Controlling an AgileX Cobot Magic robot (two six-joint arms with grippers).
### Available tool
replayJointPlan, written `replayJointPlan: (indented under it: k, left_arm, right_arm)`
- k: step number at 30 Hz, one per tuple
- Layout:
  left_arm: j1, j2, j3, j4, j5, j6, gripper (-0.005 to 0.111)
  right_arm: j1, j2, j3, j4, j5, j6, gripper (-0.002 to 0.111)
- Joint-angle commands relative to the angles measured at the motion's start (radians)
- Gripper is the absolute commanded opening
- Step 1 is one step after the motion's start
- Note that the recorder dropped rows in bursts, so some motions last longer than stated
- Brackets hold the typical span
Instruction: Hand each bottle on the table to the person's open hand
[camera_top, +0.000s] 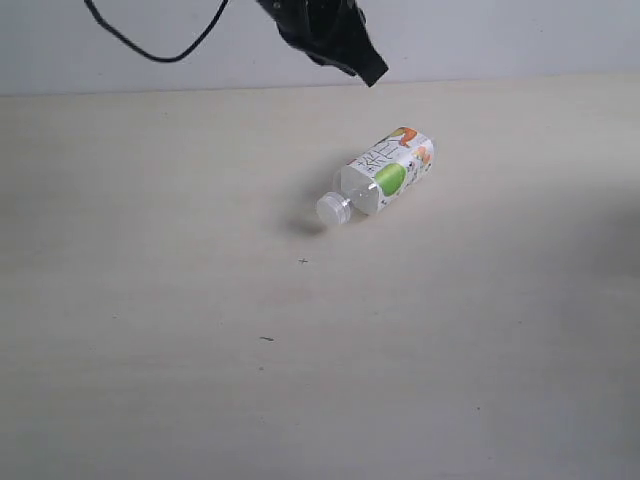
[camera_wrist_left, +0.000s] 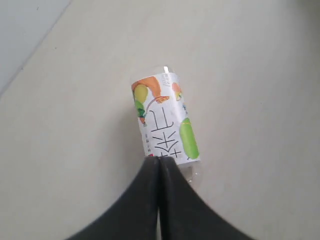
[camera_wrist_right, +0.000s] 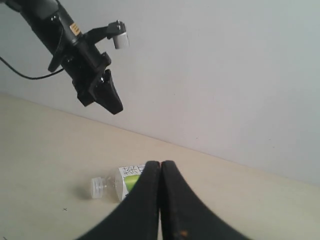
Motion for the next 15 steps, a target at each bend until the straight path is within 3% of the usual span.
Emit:
replayJointPlan:
  k: [1,5,10,15]
  left_arm:
    - [0.005,-0.019,0.161,-0.036,-0.213,-0.009,0.0]
    - [0.005,-0.068,0.331,-0.114,-0.403,0.035,0.0]
    - [-0.007,-0.165,0.57,-0.328,-0.663,0.218,0.0]
    - [-0.051,-0.281,0.802,-0.331,-0.903,0.232,0.0]
  right_arm:
    - [-0.004,-0.005,0.005,0.0,0.001,-0.001,0.0]
    - [-0.004,-0.005,0.005,0.0,0.001,-0.001,0.0]
    - [-0.004,-0.005,0.005,0.0,0.001,-0.001,0.0]
    - [-0.004,-0.005,0.005,0.0,0.001,-0.001,0.0]
